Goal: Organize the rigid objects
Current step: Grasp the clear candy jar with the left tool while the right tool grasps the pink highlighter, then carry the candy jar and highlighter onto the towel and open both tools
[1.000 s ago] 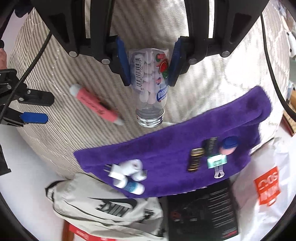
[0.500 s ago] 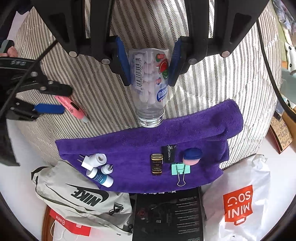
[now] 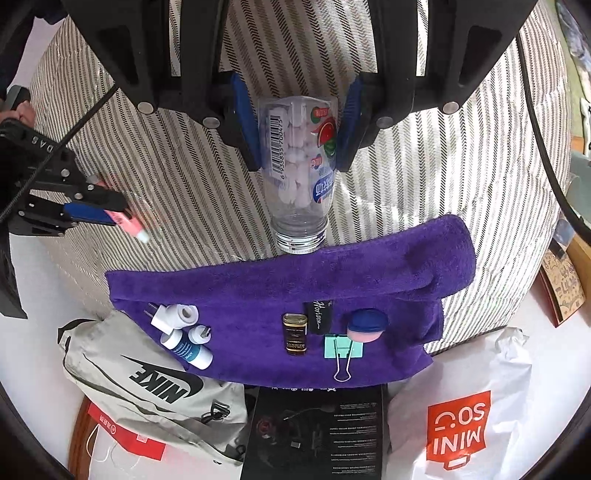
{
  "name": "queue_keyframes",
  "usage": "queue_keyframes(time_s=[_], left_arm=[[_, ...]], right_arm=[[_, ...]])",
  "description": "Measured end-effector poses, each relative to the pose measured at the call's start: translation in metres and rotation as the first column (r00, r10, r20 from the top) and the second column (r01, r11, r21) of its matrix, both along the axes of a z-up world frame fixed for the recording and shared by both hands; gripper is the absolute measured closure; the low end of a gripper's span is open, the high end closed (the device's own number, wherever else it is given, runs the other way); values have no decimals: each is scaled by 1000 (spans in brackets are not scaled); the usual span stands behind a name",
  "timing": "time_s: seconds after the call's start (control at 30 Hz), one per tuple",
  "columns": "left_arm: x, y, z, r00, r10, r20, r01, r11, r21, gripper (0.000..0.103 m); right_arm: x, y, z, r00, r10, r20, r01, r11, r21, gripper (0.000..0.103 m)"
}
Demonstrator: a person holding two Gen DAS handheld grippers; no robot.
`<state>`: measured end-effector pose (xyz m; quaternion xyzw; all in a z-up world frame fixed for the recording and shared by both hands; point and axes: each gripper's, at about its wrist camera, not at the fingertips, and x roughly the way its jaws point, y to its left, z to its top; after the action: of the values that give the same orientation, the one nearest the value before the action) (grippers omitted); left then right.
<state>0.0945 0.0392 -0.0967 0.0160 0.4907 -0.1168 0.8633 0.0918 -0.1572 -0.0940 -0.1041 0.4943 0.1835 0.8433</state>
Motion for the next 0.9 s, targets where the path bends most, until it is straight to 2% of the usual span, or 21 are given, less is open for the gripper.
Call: queue_keyframes(time_s=[0.53, 0.9], left_arm=[[1, -4, -5, 1000, 0, -4, 0, 1000, 14, 64], [3, 3, 7, 1000, 10, 7, -10, 1000, 0, 64]], right_arm=[[-3, -4, -2, 1000, 18, -6, -18, 1000, -21, 87], [1, -22, 15, 1000, -9, -15, 10, 1000, 21, 87]])
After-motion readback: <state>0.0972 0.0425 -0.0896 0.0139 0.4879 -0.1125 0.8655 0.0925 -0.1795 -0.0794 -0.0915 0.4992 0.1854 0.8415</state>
